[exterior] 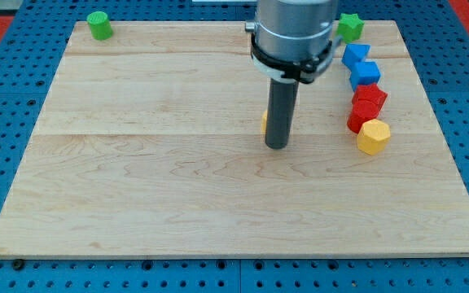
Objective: Move the yellow heart to the left of the blue cube
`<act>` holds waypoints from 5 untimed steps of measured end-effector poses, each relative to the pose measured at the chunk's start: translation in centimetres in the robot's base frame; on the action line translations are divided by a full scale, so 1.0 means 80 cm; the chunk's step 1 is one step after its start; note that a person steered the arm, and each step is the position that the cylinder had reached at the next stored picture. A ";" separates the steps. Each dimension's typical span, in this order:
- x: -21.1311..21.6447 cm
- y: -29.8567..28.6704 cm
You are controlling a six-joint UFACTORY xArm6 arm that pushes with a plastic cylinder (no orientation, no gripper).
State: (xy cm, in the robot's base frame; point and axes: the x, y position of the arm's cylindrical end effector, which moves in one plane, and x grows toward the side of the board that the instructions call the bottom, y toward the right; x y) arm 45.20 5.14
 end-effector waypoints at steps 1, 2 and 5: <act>-0.031 0.004; -0.057 0.020; -0.156 0.013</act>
